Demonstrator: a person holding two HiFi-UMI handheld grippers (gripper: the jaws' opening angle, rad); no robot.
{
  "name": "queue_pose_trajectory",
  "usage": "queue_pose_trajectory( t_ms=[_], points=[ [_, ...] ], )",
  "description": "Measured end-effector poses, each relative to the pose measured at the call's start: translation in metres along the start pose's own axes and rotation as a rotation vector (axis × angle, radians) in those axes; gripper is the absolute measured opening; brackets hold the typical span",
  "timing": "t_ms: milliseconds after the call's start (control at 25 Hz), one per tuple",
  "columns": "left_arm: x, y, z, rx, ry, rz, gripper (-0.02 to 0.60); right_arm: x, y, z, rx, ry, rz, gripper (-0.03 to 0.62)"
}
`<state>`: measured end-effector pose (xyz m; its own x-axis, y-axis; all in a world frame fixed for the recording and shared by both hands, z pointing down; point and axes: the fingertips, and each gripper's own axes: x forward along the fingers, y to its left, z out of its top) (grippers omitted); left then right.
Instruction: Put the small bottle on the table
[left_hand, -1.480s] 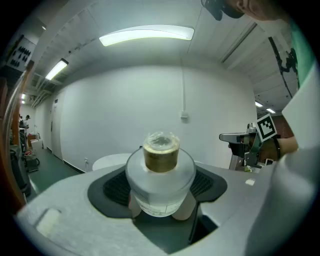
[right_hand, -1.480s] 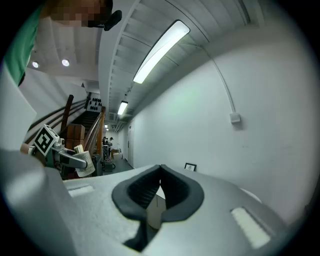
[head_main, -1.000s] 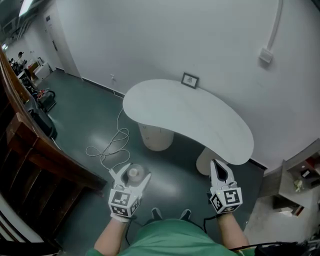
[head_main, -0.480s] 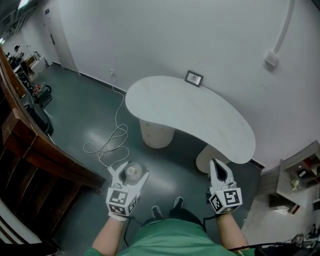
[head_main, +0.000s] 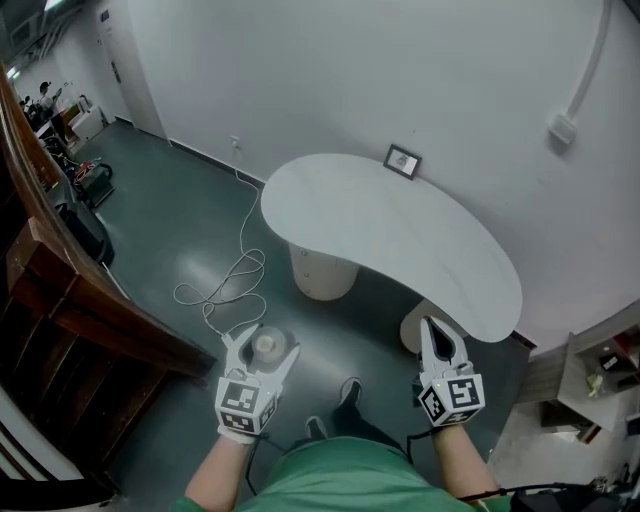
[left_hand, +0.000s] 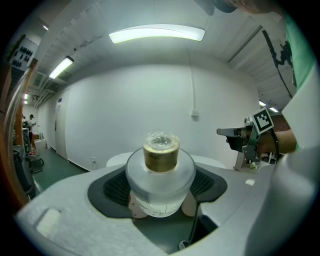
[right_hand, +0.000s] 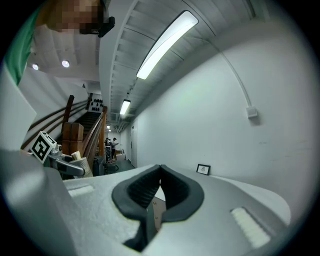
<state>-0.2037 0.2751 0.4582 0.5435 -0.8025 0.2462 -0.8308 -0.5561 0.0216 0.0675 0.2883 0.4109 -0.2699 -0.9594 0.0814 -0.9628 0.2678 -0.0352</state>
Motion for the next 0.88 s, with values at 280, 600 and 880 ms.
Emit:
queue_pose_trajectory(
  t_ms=[280, 600, 880],
  points=[
    [0.045, 0.020, 0.014, 0.000, 0.007, 0.041, 0.345, 0.056, -0.025, -0.001, 0.022, -0.008, 0.049, -0.002],
    [0.120, 0.025, 0.039, 0.027, 0.004, 0.067, 0.345, 0.122, -0.082, 0.003, 0.059, -0.016, 0.085, -0.002],
    [0.154, 0.022, 0.051, 0.024, 0.024, 0.105, 0.345, 0.155, -0.119, 0.004, 0.092, -0.029, 0.113, -0.002]
  ],
)
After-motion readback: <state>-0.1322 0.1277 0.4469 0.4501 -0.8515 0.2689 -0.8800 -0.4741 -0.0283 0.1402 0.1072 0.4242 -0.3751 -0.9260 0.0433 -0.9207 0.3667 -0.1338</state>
